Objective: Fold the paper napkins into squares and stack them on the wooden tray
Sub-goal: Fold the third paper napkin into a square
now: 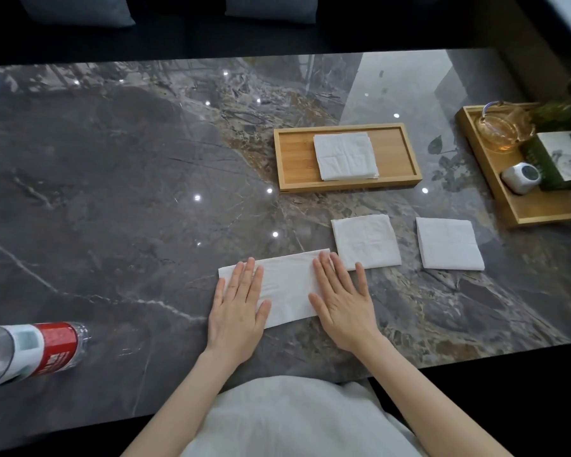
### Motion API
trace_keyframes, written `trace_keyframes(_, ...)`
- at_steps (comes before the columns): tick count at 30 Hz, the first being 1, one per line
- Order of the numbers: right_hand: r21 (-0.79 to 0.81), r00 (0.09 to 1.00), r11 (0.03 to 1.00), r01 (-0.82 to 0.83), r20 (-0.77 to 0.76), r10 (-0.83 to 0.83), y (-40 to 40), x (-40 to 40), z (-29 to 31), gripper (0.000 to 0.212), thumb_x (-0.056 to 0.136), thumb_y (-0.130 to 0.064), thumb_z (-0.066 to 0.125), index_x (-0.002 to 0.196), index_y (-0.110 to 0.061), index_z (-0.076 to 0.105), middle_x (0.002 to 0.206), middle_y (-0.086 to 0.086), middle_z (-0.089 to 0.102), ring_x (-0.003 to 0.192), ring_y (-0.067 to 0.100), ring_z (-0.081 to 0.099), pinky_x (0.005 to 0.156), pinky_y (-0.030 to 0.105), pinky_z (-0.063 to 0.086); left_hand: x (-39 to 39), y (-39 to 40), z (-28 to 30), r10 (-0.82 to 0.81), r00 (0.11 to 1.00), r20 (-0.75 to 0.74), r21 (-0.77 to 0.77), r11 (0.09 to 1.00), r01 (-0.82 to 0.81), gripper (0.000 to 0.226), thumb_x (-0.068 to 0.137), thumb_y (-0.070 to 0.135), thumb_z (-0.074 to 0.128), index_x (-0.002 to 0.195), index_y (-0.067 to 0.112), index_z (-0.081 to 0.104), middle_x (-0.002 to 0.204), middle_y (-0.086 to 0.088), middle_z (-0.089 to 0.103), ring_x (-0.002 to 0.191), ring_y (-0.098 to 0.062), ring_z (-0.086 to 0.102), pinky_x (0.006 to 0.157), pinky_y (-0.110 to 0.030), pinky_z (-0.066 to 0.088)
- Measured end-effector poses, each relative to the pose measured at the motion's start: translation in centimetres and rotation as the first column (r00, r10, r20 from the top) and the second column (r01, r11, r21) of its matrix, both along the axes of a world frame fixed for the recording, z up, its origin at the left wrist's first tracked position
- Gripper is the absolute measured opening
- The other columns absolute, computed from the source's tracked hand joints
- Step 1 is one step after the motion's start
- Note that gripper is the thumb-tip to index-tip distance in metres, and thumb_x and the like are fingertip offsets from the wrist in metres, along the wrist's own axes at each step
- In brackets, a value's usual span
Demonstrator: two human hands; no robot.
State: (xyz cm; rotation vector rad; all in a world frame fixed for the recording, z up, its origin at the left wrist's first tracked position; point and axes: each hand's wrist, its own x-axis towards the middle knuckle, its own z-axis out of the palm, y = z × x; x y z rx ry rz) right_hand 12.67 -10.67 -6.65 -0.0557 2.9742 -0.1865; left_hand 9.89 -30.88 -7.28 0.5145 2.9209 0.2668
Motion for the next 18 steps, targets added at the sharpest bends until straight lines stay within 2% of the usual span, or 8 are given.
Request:
trace_keyframes(2,-0.023,1.000,1.000,0.003,-0.006,-0.003,-0.2,0.5,0.3,0.061,0.096,-0.047,0.004,0.146,-0.013,0.015,0.154,0.003,0.014,0.141,0.012,-0.002,0.113,0.043,-0.007,0.0,0.0,0.0,0.006,1.000,0.008,-0.006,1.000,-0.006,0.056,0.091,0.039,0.022,0.140,0.012,0.024,0.149,-0.006,0.027,0.138,-0.016,0.009,0.110,-0.033,-0.003)
trace_keyframes(5,-0.055,0.995,0.993,-0.104,-0.008,0.104,-0.9,2.3,0.5,0.058,0.097,-0.045,0.005,0.145,-0.014,0.020,0.152,0.001,0.020,0.141,0.013,0.002,0.113,0.044,-0.004,0.0,-0.1,-0.2,0.007,1.000,0.010,-0.017,1.000,-0.007,0.059,0.093,0.044,0.004,0.141,0.013,0.021,0.150,-0.003,0.020,0.139,-0.012,-0.001,0.110,-0.032,-0.005)
trace_keyframes(8,-0.057,0.986,0.984,-0.168,0.011,0.169,-0.6,4.3,0.4,0.056,0.098,-0.043,0.007,0.144,-0.016,0.025,0.152,-0.001,0.023,0.142,0.015,0.008,0.113,0.044,-0.001,0.0,0.0,-0.1,-0.003,1.000,0.010,-0.020,1.000,0.003,0.057,0.094,0.042,0.010,0.140,0.012,0.022,0.149,-0.006,0.024,0.137,-0.017,0.011,0.110,-0.032,-0.004)
trace_keyframes(11,-0.042,0.994,0.994,-0.104,0.013,0.104,0.7,5.3,0.3,0.055,0.098,-0.042,0.009,0.144,-0.017,0.024,0.152,-0.002,0.024,0.142,0.015,0.009,0.113,0.045,0.001,-0.1,0.0,0.0,-0.001,1.000,0.000,-0.003,1.000,0.001,0.059,0.094,0.043,0.006,0.140,0.011,0.023,0.149,-0.005,0.024,0.136,-0.018,0.013,0.109,-0.032,-0.003)
trace_keyframes(13,-0.041,0.997,0.997,-0.072,0.007,0.072,1.6,5.6,0.3,0.054,0.098,-0.042,0.010,0.144,-0.017,0.025,0.151,-0.002,0.025,0.141,0.015,0.010,0.113,0.046,0.002,-0.1,0.0,-0.1,0.003,1.000,-0.014,0.016,1.000,-0.002,0.056,0.093,0.041,0.015,0.140,0.011,0.022,0.149,-0.006,0.025,0.136,-0.017,0.012,0.109,-0.033,-0.002)
trace_keyframes(16,-0.091,0.998,0.994,-0.056,-0.029,0.054,2.0,5.5,0.3,0.052,0.099,-0.041,0.013,0.143,-0.018,0.027,0.151,-0.002,0.028,0.141,0.015,0.012,0.112,0.046,0.009,0.0,0.3,0.2,0.016,0.999,-0.029,0.052,0.999,-0.014,0.058,0.087,0.037,0.025,0.138,0.010,0.028,0.148,-0.010,0.031,0.136,-0.019,0.016,0.112,-0.041,0.011)
trace_keyframes(18,-0.177,0.995,0.984,-0.031,-0.102,0.013,1.6,5.0,0.4,0.049,0.099,-0.038,0.019,0.139,-0.018,0.037,0.148,0.000,0.032,0.140,0.016,0.018,0.111,0.045,0.014,-0.5,1.0,1.2,0.064,0.998,-0.004,0.092,0.994,-0.064,0.058,0.082,0.036,0.026,0.129,0.006,0.042,0.142,-0.017,0.040,0.134,-0.028,0.030,0.107,-0.049,0.026)
